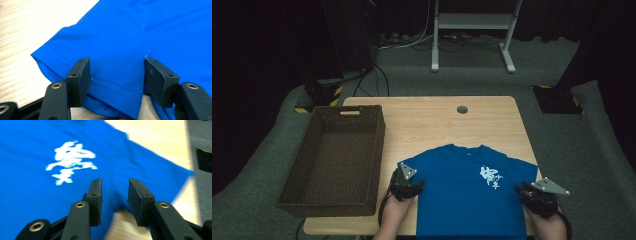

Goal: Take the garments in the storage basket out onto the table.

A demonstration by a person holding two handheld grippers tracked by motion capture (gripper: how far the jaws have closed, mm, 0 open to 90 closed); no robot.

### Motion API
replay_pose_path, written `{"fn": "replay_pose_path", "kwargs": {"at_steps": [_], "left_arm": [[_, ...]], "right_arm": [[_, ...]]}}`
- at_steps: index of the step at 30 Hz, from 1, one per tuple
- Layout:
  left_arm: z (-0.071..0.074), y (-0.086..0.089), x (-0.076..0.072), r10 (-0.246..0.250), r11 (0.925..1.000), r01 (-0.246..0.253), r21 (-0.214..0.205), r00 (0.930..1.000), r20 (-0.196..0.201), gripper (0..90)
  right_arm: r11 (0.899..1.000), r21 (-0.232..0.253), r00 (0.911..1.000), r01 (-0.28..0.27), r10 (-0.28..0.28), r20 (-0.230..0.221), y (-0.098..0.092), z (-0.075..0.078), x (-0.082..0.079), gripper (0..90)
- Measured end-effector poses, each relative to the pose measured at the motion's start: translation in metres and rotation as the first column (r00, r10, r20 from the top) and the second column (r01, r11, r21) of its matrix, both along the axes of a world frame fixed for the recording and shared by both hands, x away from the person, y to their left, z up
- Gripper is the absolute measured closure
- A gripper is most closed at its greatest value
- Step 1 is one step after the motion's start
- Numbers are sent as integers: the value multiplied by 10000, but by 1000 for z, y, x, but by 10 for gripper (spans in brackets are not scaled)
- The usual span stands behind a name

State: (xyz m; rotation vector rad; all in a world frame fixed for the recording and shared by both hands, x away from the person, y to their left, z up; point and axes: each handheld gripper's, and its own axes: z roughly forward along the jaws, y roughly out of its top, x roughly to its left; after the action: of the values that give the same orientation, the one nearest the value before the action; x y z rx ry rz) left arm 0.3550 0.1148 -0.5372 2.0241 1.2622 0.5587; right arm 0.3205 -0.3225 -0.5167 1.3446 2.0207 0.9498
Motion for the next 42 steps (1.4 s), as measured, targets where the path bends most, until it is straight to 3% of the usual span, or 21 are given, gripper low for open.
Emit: {"fn": "replay_pose_path", "kwargs": {"at_steps": [8,11,16,21,27,30,35,42], "left_arm": [[-1,2,6,-43,10000,43,-29,10000,56,394],[-1,2,9,-33,10000,34,-42,10000,69,395],[-1,2,12,-7,10000,7,-56,10000,40,394],[-1,1,8,-56,10000,56,-59,10000,29,382],[-2,-2,1,-213,9997,213,-117,9997,79,343],[-3,-3,0,-267,9993,270,-263,9995,138,325],[0,-1,-1,-295,9984,298,-487,9995,69,310],[12,8,1,165,9968,-136,-783,9992,362,386]], "right_arm": [[9953,-269,9946,935,-946,-417,-25,-3,18,697],[9928,-667,9931,992,-1031,-566,-26,-5,28,699],[9910,-855,9882,1027,-1115,-1053,-29,-11,46,697],[9900,-841,9869,1137,-1222,-1048,-35,-11,55,695],[9846,-1283,9864,1190,-1320,-977,-42,-10,64,697],[9836,-1286,9851,1268,-1401,-999,-44,-10,68,697],[9828,-1409,9865,1192,-1333,-955,-37,-6,63,658],[9958,-694,9976,592,-616,-331,-12,7,25,640]]}}
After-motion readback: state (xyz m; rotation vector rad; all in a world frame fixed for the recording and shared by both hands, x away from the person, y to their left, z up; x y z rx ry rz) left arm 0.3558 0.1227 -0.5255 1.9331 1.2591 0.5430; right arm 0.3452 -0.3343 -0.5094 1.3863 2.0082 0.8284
